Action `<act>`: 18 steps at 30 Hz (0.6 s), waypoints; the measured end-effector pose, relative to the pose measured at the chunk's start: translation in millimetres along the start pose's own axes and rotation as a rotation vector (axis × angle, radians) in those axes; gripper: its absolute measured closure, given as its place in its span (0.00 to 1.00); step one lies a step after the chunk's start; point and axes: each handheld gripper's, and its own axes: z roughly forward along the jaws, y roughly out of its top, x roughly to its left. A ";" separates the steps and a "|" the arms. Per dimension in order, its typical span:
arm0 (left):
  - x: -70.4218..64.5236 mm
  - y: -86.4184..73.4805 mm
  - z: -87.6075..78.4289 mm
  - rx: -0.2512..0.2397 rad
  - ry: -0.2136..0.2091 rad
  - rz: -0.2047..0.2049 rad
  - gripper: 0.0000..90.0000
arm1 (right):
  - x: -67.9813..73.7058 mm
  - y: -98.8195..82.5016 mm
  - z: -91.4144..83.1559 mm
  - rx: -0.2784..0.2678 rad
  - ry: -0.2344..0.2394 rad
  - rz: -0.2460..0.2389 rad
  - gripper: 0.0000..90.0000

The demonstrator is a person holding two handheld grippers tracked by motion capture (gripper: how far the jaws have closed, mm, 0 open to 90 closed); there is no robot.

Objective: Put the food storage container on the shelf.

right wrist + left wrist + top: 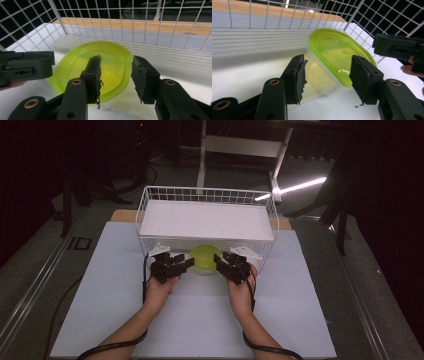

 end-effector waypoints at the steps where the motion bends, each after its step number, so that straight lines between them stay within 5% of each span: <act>1: -0.6 -0.9 -2.6 0.001 -0.001 0.012 0.52 | 1.4 -0.9 -2.7 0.000 0.006 0.000 0.66; 12: -12.9 -6.1 -38.3 -0.004 -0.046 0.053 0.43 | 12.3 -17.7 -26.5 0.031 0.058 -0.023 0.68; 18: -18.1 -11.2 -54.6 0.007 -0.075 0.048 0.15 | 16.9 -28.3 -28.8 0.056 0.054 -0.029 0.74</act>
